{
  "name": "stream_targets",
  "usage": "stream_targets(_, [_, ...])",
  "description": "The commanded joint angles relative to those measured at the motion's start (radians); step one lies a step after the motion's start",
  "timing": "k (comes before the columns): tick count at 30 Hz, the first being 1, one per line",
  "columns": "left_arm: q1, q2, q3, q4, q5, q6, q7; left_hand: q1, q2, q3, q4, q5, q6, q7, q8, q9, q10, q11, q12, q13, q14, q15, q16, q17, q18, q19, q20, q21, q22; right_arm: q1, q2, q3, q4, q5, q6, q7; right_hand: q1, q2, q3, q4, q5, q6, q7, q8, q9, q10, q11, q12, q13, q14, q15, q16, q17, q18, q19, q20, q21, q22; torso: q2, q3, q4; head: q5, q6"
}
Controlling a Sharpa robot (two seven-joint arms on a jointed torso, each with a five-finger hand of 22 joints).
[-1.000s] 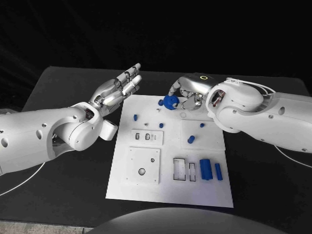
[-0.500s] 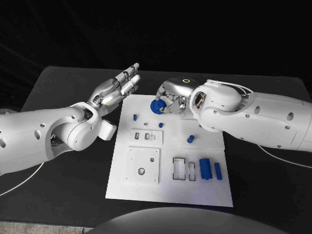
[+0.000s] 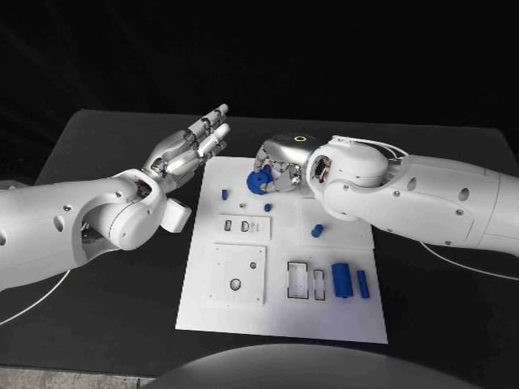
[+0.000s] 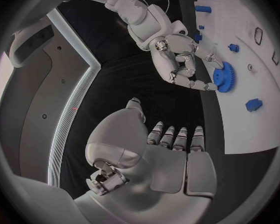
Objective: Assemble the parts on the task board
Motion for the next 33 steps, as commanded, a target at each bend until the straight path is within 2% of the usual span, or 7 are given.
stream_targets(1, [0.000,0.000,0.000,0.002,0.005,0.019,0.008,0.012,0.001,0.008,0.000,0.004,0.003,0.006,0.006,0.001,0.002,0.007,0.000,-0.001,0.001,0.007,-0.001,-0.001,0.009,-0.001,0.007,0.000,-0.001,-0.003,0.002,-0.001,-0.008,-0.025,0.020,-0.004,0.003,0.010,0.010,0.000,-0.004,0.015,0.004,-0.011,0.073,0.105,0.008,0.004,0.263,0.104,0.007,0.003,0.263,0.008,-0.005,0.007,-0.006,0.090,0.000,0.0002,-0.0002,0.000,-0.001])
stream_targets(8, [0.000,0.002,0.000,0.003,0.008,0.023,0.007,0.012,0.001,0.008,0.000,0.004,0.003,0.006,0.006,0.001,0.002,0.007,0.000,-0.001,0.001,0.007,-0.001,-0.001,0.009,-0.001,0.007,0.000,-0.001,-0.005,0.000,-0.001,-0.007,-0.027,0.028,-0.006,0.003,0.003,0.024,-0.001,-0.009,-0.049,0.018,-0.064,0.041,0.105,0.011,0.004,0.263,0.104,0.010,0.003,0.263,0.012,-0.013,0.012,-0.019,0.084,-0.001,0.0005,-0.0007,0.002,-0.005])
stream_targets(23, [-0.001,0.006,0.000,0.002,0.009,0.025,0.005,0.013,0.001,0.008,-0.001,0.005,0.003,0.006,0.006,0.001,0.002,0.007,0.000,-0.001,0.001,0.008,-0.001,-0.001,0.008,-0.001,0.008,0.000,-0.001,-0.007,-0.010,-0.001,-0.012,-0.027,0.023,-0.012,0.007,0.001,0.041,-0.007,-0.008,-0.082,0.024,-0.091,0.014,0.105,0.010,0.004,0.263,0.104,0.010,0.003,0.263,0.019,-0.030,0.013,-0.046,0.067,0.000,0.0006,-0.0006,0.001,-0.008])
stream_targets(25, [-0.001,0.007,0.000,0.001,0.009,0.025,0.005,0.013,0.001,0.008,-0.001,0.005,0.003,0.006,0.006,0.001,0.002,0.007,0.000,-0.001,0.001,0.008,-0.001,-0.001,0.008,-0.001,0.008,0.000,-0.001,-0.008,-0.011,-0.001,-0.012,-0.026,0.021,-0.010,0.005,-0.001,0.041,-0.008,-0.050,-0.142,0.019,-0.093,-0.008,0.105,0.006,0.004,0.263,0.104,0.006,0.003,0.263,0.020,-0.033,0.012,-0.052,0.064,-0.001,0.0005,-0.0007,0.002,-0.009])
stream_targets(27, [-0.001,0.008,0.000,0.001,0.009,0.026,0.005,0.013,0.001,0.008,-0.001,0.005,0.003,0.006,0.006,0.001,0.002,0.007,0.000,-0.001,0.001,0.008,-0.001,-0.001,0.008,-0.001,0.008,0.000,-0.001,-0.008,-0.011,-0.001,-0.011,-0.025,0.017,-0.008,0.000,-0.002,0.033,-0.007,-0.111,-0.236,-0.002,-0.091,-0.039,0.105,-0.011,0.004,0.263,0.104,-0.006,0.003,0.263,0.022,-0.037,0.004,-0.061,0.060,0.000,0.0005,0.0000,0.001,-0.009])
stream_targets(30, [-0.002,0.008,0.000,0.001,0.009,0.026,0.004,0.013,0.002,0.008,-0.001,0.006,0.004,0.006,0.006,0.002,0.002,0.008,0.000,-0.001,0.001,0.008,-0.001,-0.001,0.008,-0.001,0.008,0.000,-0.001,-0.008,-0.013,-0.001,-0.011,-0.020,0.005,-0.002,-0.007,-0.003,0.012,0.001,-0.170,-0.462,-0.033,-0.105,-0.108,0.105,-0.036,0.004,0.263,0.104,-0.026,0.003,0.263,0.025,-0.041,-0.017,-0.075,0.054,0.000,0.0003,0.0001,0.001,-0.009])
stream_targets(33, [-0.002,0.008,0.000,0.000,0.009,0.026,0.004,0.013,0.002,0.008,-0.001,0.006,0.004,0.006,0.006,0.002,0.002,0.008,0.000,-0.001,0.001,0.008,-0.001,-0.001,0.008,-0.001,0.008,0.000,-0.001,-0.009,-0.017,-0.001,-0.011,-0.016,-0.009,0.005,-0.010,-0.005,-0.003,0.011,-0.201,-0.538,-0.043,-0.111,-0.133,0.105,-0.044,0.004,0.263,0.104,-0.033,0.003,0.263,0.026,-0.042,-0.024,-0.082,0.051,0.000,0.0002,0.0003,0.002,-0.009])
